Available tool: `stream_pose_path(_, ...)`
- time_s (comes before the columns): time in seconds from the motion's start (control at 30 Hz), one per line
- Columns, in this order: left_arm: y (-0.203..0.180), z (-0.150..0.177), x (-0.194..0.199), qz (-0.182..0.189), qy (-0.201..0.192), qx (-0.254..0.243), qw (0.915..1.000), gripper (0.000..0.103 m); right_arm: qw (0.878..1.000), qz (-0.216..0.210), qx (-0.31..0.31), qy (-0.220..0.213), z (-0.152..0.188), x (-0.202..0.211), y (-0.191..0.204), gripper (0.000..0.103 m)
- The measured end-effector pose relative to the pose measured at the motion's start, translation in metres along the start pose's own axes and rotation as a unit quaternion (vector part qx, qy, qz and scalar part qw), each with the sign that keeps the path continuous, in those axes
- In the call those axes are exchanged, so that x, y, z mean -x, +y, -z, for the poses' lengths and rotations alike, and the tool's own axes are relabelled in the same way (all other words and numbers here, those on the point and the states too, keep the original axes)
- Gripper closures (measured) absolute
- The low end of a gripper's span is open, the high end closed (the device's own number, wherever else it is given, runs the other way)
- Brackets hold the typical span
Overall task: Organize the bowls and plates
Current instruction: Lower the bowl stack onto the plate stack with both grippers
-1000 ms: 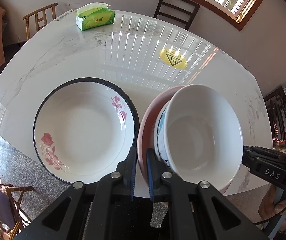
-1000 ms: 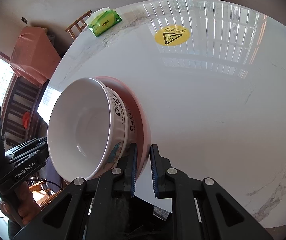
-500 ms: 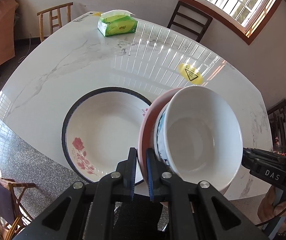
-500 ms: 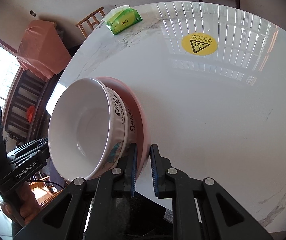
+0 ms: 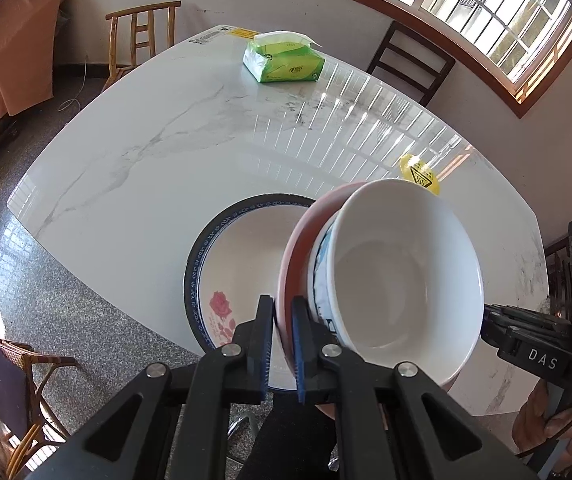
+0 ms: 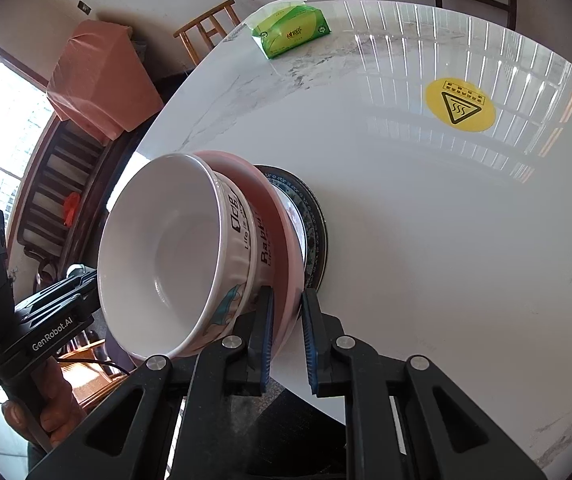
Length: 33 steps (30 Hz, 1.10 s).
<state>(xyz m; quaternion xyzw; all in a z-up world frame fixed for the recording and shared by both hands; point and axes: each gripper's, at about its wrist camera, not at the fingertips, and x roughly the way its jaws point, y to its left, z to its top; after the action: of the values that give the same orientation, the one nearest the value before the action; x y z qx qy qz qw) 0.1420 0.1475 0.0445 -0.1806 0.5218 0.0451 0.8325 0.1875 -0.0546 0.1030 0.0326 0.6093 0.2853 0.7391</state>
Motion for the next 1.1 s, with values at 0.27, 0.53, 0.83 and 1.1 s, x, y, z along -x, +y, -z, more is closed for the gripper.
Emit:
stream_pose_path(0.27, 0.021, -0.008, -0.003, -0.002, -0.001, 0.016, 0.9999, 0.095, 1.000, -0.002, 0.009, 0.007, -0.012, -0.012, 0.012, 0.089)
stream_pose_path(0.53, 0.036, -0.014, -0.009, -0.002, 0.004, 0.028, 0.9996, 0.095, 1.000, -0.004, 0.012, 0.015, -0.015, -0.020, 0.019, 0.088)
stream_pose_path(0.83, 0.041, -0.016, -0.012, -0.002, 0.006, 0.033, 0.9994, 0.095, 1.000, -0.005, 0.013, 0.019, -0.017, -0.023, 0.021, 0.088)
stream_pose_path(1.1, 0.044, -0.016, -0.018, -0.002, 0.011, 0.035, 0.9993, 0.095, 1.000, -0.005, 0.010, 0.024, -0.016, -0.026, 0.021, 0.088)
